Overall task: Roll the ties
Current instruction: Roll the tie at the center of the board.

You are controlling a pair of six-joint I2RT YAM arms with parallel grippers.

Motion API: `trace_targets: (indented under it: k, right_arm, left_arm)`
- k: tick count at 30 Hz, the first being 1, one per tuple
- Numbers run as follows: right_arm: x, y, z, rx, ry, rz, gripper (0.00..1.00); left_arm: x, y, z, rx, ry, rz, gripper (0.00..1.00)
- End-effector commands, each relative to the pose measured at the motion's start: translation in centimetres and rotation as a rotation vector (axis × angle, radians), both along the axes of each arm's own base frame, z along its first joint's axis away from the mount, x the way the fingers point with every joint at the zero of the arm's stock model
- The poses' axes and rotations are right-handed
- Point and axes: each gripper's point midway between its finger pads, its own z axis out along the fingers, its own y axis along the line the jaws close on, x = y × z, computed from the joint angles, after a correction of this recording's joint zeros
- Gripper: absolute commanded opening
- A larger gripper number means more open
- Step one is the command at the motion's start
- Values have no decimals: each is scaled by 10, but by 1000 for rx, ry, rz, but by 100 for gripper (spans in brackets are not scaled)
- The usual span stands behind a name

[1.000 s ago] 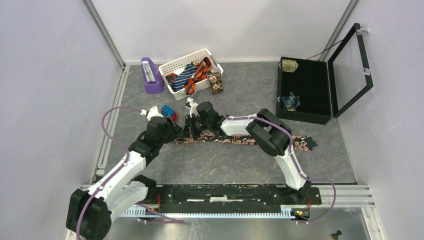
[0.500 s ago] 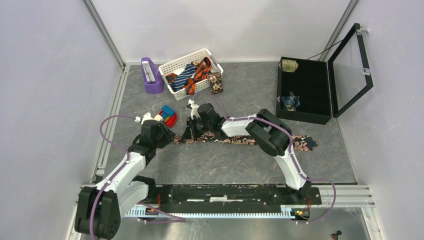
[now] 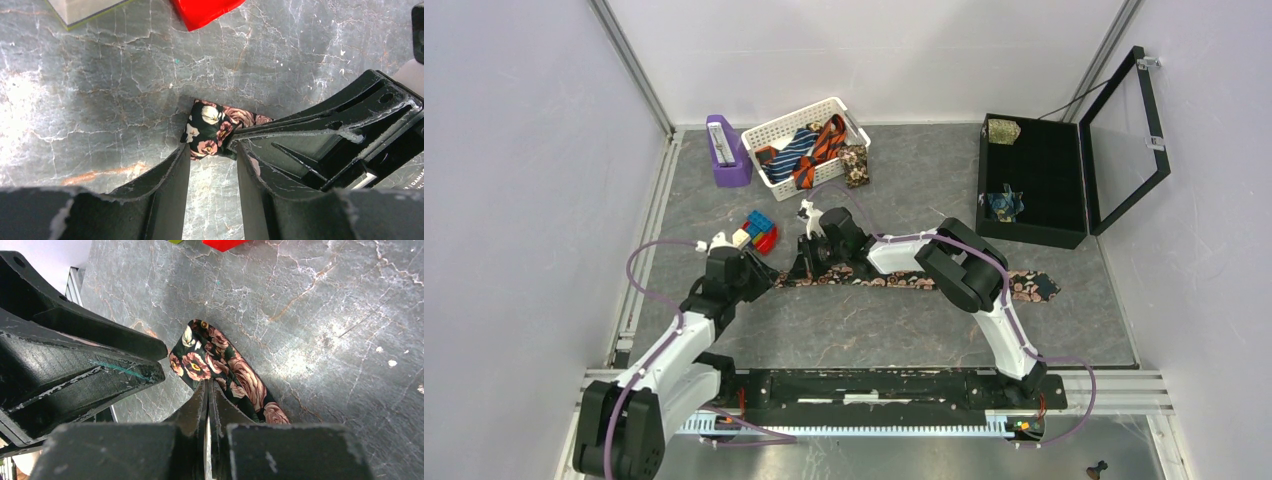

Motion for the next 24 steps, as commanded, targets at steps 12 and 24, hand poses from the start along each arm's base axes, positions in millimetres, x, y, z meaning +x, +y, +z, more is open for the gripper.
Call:
trace_targets:
  k: [12,24]
  right_arm:
    - [-2,4,19,37,-30,11,3]
    - [-3,4,19,34,-29,12,3]
  left_arm:
    - [-17,-9,-2,-118,76,39,28]
    - [-8,-6,-22,-100,80,65,17]
